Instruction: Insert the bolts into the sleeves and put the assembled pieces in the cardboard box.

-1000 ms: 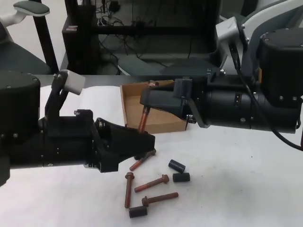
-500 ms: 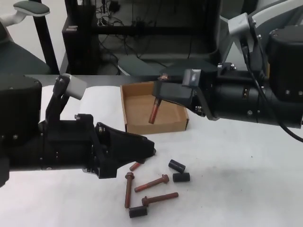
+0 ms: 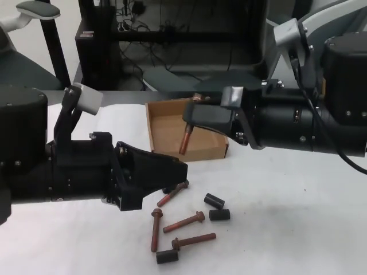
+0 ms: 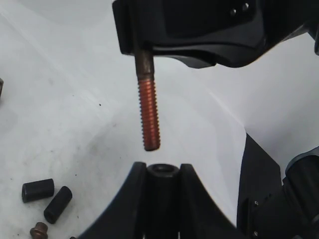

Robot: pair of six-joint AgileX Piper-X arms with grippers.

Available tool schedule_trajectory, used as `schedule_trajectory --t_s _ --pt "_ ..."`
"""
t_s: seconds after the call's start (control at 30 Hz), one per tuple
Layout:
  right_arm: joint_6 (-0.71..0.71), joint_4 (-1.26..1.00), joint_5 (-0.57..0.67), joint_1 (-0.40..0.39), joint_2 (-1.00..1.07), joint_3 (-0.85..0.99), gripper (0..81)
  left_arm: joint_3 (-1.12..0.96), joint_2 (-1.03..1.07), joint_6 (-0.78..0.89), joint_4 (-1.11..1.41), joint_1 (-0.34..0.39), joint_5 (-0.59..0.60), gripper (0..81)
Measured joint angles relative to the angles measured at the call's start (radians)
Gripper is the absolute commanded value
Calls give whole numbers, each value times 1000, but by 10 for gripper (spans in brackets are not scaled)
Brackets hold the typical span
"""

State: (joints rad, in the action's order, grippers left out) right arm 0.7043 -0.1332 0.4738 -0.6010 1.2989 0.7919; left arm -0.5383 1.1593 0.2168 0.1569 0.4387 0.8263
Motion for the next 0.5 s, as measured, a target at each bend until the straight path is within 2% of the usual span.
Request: schedule_trajectory --t_s 0.5 --pt "15 -9 -4 -38 0 0 6 2 0 0 0 0 0 17"
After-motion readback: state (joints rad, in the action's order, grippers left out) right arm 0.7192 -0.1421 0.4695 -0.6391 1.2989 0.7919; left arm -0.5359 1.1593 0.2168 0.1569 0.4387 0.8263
